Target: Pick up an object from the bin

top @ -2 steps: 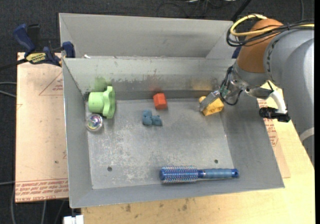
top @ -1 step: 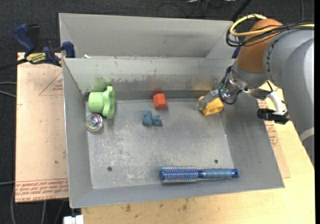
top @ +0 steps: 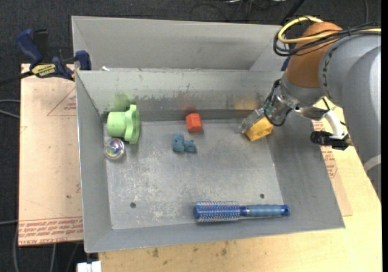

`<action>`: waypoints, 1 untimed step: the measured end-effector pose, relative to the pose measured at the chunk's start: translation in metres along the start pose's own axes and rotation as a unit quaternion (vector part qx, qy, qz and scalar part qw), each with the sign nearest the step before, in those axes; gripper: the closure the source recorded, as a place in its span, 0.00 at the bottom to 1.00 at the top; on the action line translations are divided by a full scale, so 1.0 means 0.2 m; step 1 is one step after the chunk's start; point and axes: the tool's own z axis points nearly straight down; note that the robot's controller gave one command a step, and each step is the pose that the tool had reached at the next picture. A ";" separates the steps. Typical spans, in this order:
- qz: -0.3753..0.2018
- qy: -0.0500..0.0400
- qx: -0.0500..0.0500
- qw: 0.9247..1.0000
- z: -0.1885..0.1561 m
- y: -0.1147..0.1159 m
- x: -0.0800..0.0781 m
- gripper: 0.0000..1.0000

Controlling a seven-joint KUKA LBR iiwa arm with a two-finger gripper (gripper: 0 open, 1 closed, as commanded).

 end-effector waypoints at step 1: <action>-0.003 -0.007 0.006 1.000 -0.37 0.02 0.00 1.00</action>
Offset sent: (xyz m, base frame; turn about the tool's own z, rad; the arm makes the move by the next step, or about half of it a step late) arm -0.0001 0.0000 0.0688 0.0001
